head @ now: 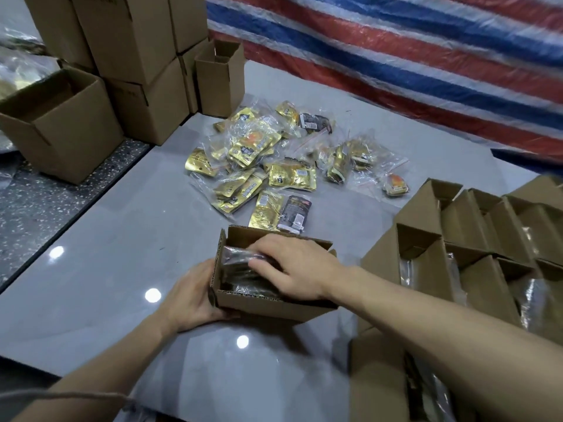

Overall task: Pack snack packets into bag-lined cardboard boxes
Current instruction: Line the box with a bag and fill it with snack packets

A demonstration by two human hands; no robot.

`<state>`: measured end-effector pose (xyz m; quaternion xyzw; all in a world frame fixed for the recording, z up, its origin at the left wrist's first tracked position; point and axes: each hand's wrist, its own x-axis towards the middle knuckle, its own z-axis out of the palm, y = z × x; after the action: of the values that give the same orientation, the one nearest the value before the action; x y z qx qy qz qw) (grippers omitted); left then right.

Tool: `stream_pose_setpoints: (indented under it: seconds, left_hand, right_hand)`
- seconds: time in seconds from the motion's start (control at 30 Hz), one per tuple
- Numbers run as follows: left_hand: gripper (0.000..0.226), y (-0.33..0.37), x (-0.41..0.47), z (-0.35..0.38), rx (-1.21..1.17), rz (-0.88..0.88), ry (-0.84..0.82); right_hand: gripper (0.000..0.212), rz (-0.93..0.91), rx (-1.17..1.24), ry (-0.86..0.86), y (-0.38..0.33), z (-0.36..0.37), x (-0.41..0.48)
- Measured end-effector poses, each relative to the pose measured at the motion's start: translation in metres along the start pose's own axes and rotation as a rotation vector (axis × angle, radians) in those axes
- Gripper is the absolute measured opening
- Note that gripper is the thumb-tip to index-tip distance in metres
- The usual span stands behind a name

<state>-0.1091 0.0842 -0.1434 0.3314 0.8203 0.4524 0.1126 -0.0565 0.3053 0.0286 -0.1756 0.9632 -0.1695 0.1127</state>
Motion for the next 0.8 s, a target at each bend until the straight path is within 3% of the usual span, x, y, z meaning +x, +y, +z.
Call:
stream_pose_setpoints:
  seconds: [0.07, 0.13, 0.23, 0.3, 0.4, 0.5, 0.57, 0.7, 0.8]
  left_hand:
    - [0.09, -0.004, -0.001, 0.001, -0.027, -0.025, -0.029]
    - [0.089, -0.007, 0.0, -0.001, -0.036, -0.105, -0.046]
    - [0.077, 0.003, 0.004, -0.011, 0.041, -0.241, -0.053]
    - [0.069, 0.02, 0.002, -0.012, 0.17, -0.318, -0.043]
    - [0.045, 0.055, -0.005, -0.009, 0.278, -0.58, -0.001]
    - [0.05, 0.099, -0.007, -0.006, -0.303, -0.941, -0.074]
    - [0.064, 0.13, -0.004, -0.007, -0.606, -1.013, -0.144]
    - [0.078, 0.169, 0.006, -0.013, -0.825, -0.98, -0.173]
    - [0.063, 0.182, 0.017, -0.019, -0.805, -0.969, -0.148]
  right_hand:
    - [0.028, -0.103, -0.064, 0.233, 0.002, -0.008, -0.009]
    - [0.028, -0.079, -0.171, 0.411, 0.013, -0.014, -0.014]
    - [0.056, 0.33, -0.017, 0.268, 0.025, -0.023, -0.015]
    - [0.056, 0.572, 0.129, 0.088, 0.031, -0.026, -0.013]
    - [0.044, 0.595, 0.102, 0.008, 0.039, -0.029, -0.011]
    - [0.039, 0.561, 0.07, -0.074, 0.037, -0.03, -0.009]
    - [0.036, 0.55, 0.076, -0.133, 0.034, -0.03, -0.008]
    - [0.029, 0.573, 0.158, -0.139, 0.037, -0.039, -0.009]
    - [0.026, 0.59, 0.244, -0.113, 0.04, -0.044, -0.014]
